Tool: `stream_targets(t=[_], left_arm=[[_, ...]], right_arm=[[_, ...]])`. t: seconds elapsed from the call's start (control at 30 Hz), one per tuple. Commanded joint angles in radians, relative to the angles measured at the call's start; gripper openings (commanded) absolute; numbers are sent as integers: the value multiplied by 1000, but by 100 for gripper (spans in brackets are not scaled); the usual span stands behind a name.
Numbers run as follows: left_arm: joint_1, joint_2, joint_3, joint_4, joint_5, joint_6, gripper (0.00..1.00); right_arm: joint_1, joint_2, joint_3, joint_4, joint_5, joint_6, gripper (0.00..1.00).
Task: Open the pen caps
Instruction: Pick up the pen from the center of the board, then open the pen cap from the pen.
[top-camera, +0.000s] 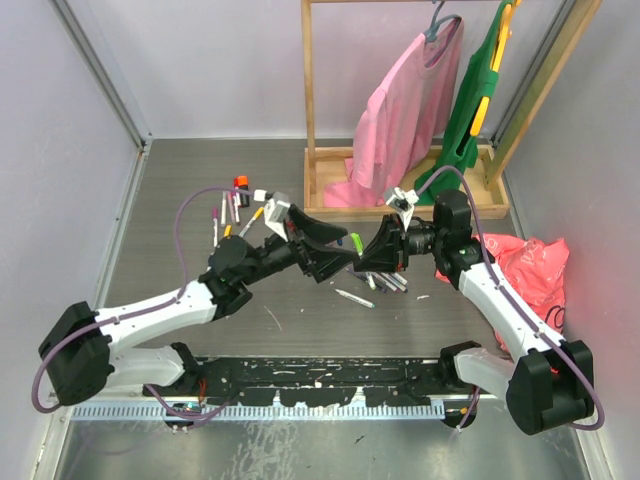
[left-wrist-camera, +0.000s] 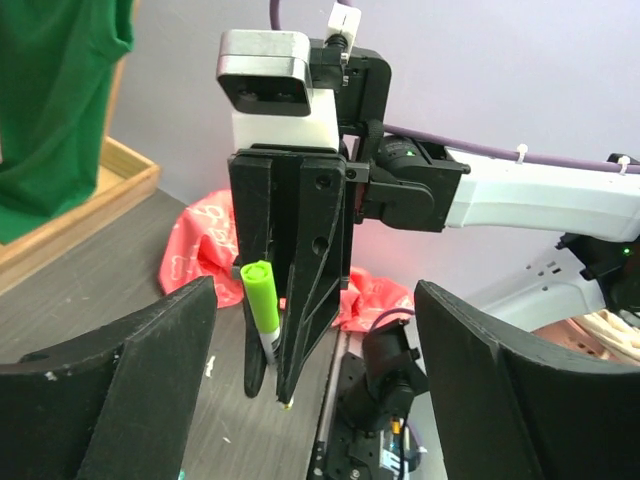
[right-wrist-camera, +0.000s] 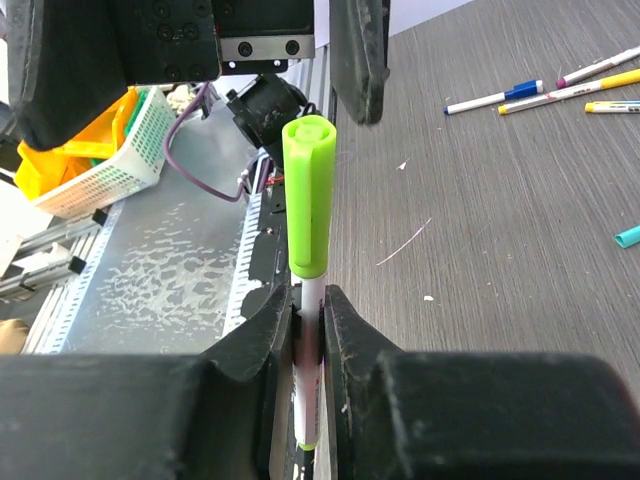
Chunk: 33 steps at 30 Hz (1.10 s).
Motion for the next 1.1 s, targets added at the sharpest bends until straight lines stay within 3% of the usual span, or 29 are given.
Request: stream_targets(t=[0.0,0.13,0.37,0.67,0.83,0.93,1.07], left_arm=[[8,70,83,0,95,-49,77],[15,144,112,26,115,-72,60],[25,204,128,86,145,-120,38],[44,204,121,119,144,-149,41],[51,210,117,149,145,-168,36],[52,227,119,166,155,-182,25],[59,246,123,186,170,-202,1]], right_arm=[[-3,1,46,5,-38,-20,1],[-3,1,47,1,-42,-19,1],[-4,1,51,-6,-45,-20,1],[-4,6,51,-9,-47,-20,1],[-3,8,50,-8,-45,-20,1],[-3,9,50,-9,-45,-20,1],[-4,11,50,-9,-44,-21,1]])
